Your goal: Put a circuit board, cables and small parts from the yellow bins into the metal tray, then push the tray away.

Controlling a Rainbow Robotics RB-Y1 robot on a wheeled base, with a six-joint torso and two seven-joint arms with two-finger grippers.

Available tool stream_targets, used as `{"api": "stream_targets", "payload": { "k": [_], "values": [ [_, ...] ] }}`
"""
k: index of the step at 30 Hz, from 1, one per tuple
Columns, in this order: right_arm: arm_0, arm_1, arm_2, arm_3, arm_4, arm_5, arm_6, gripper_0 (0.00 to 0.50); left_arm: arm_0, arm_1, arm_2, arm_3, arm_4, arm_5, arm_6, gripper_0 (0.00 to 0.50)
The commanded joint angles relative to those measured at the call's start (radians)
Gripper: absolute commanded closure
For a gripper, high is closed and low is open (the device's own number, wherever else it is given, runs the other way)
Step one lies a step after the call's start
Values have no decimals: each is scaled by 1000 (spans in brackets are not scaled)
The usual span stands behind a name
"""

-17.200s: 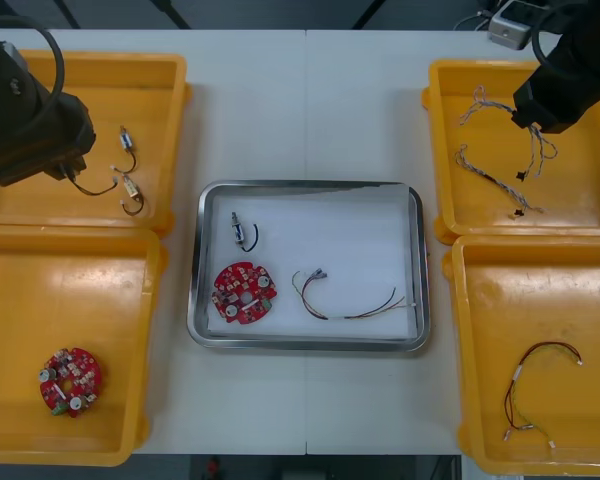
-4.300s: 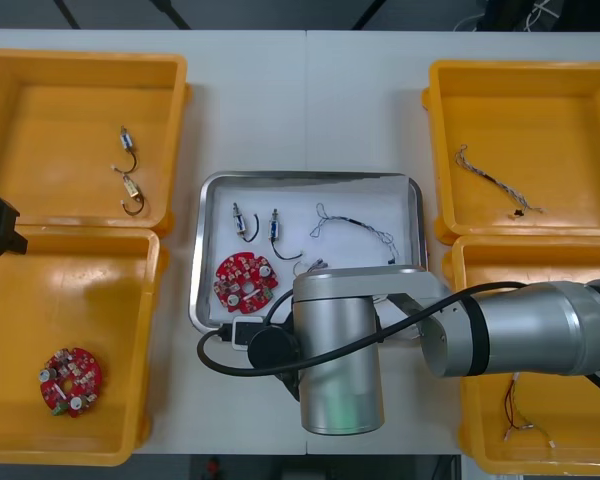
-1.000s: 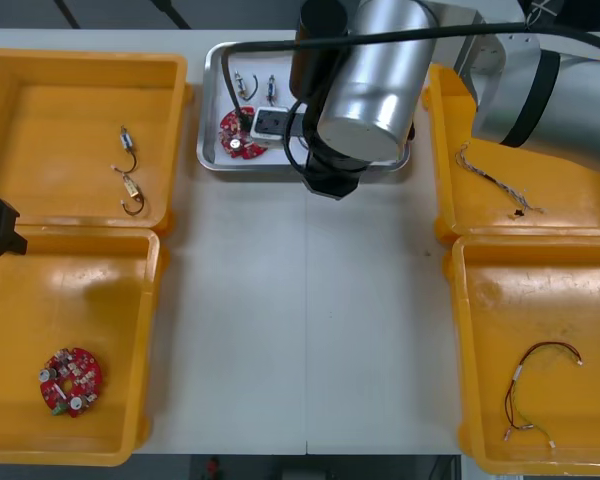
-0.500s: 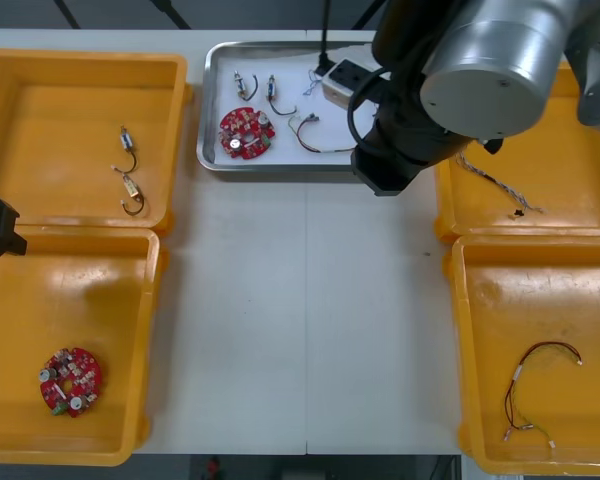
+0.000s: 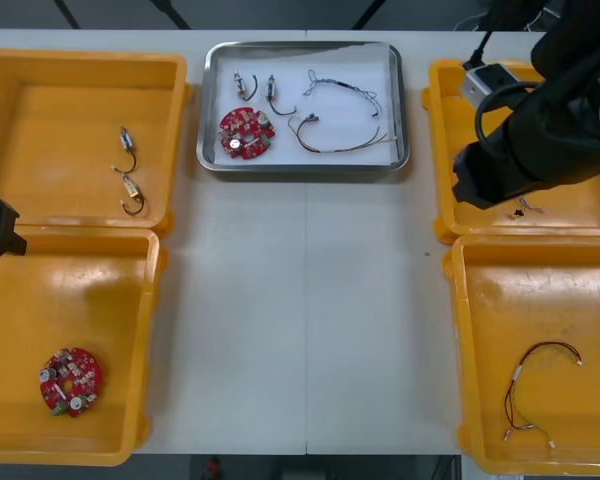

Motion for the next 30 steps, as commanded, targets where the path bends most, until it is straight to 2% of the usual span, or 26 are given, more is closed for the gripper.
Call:
{"api": "stream_targets", "payload": {
  "k": [1,9,18,23,30],
  "values": [
    [119,-93,-120,-55,-10,7,-74,0,19,49,25,-20,-9,-9,-45,0],
    [326,-99,-334,-55,-22,32,-102,0,19,49,25,-20,-9,-9,-45,0],
    [501,-100,-489,-53,-15,24,-89,0,19,49,25,-20,-9,-9,-45,0],
    [565,-96,-514,-46,11,7,-88,0,19,49,25,-20,-9,-9,-45,0],
    [590,-76,-514,-16,33,-5,-74,0,19,49,25,-20,-9,-9,-45,0]
  ]
}}
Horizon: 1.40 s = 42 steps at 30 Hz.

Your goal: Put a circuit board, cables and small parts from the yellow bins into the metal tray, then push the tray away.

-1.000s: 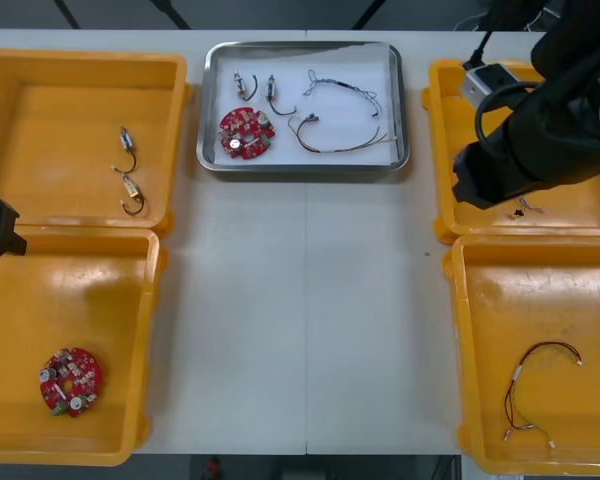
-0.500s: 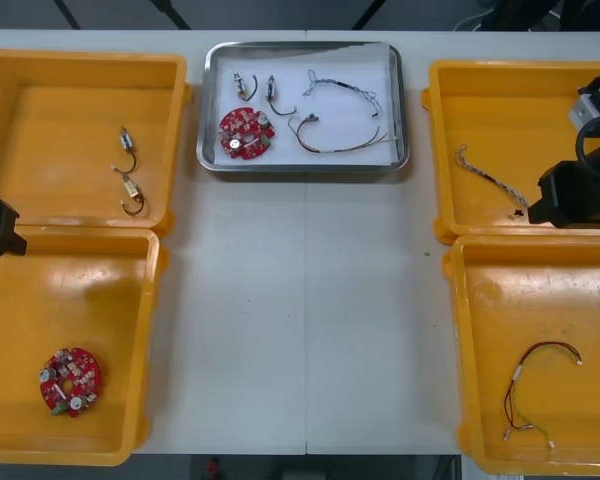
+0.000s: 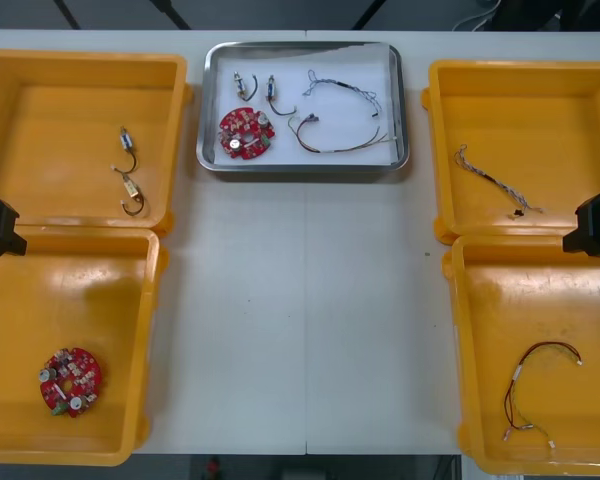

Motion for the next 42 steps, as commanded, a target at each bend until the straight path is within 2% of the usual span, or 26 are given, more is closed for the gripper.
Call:
{"api": "stream_targets", "payload": {
  "k": [1,13,19,42],
  "values": [
    [15,-6,-30,22,18,-7,18,0,18,49,25,-19,-9,-9,-45,0],
    [34,0,-30,25,31,-12,86,0,18,49,25,-19,-9,-9,-45,0],
    [44,2,-30,25,33,-33,188,0,18,49,25,-19,-9,-9,-45,0],
    [46,2,-30,25,25,-33,188,0,18,49,25,-19,-9,-9,-45,0]
  ]
}}
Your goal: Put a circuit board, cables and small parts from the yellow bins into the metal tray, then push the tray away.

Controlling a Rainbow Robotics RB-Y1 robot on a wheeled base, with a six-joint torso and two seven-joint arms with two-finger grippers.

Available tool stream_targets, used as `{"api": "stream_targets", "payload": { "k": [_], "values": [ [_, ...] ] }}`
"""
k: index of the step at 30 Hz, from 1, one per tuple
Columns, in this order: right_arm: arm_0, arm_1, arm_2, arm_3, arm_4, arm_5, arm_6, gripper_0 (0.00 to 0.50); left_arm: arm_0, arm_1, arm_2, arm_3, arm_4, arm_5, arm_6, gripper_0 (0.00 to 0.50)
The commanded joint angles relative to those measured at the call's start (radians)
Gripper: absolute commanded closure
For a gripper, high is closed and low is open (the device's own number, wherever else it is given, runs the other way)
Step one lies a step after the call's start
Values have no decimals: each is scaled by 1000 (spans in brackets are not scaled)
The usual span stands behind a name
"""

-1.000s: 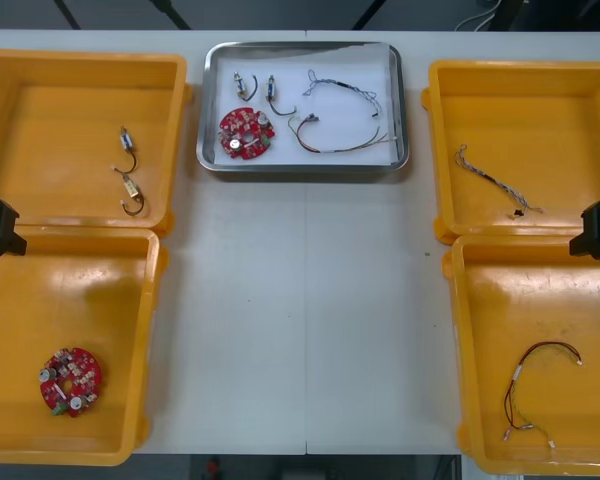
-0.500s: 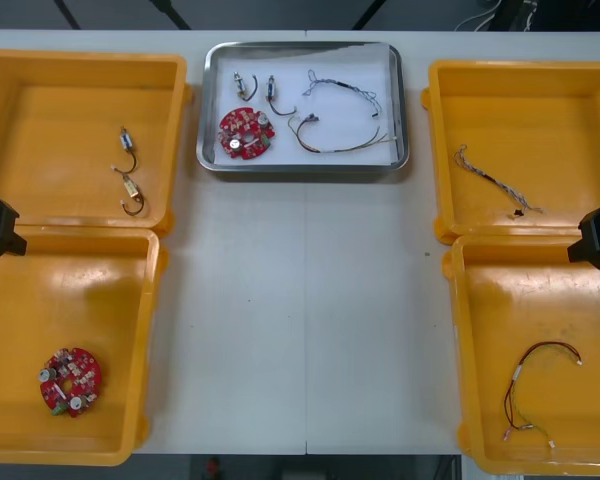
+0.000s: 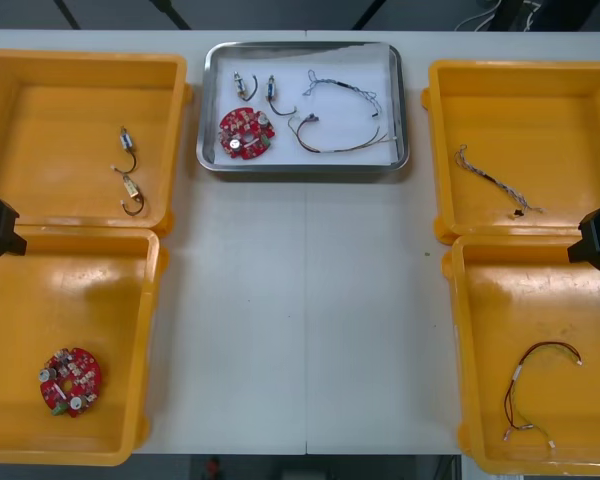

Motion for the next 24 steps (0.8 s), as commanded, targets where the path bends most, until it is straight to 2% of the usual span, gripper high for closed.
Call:
{"api": "stream_targets", "payload": {
  "k": [1,24],
  "values": [
    [12,1,-30,-3,1,-6,12,0,18,49,25,-19,-9,-9,-45,0],
    [12,1,-30,-3,1,-6,12,0,18,49,25,-19,-9,-9,-45,0]
  ]
}}
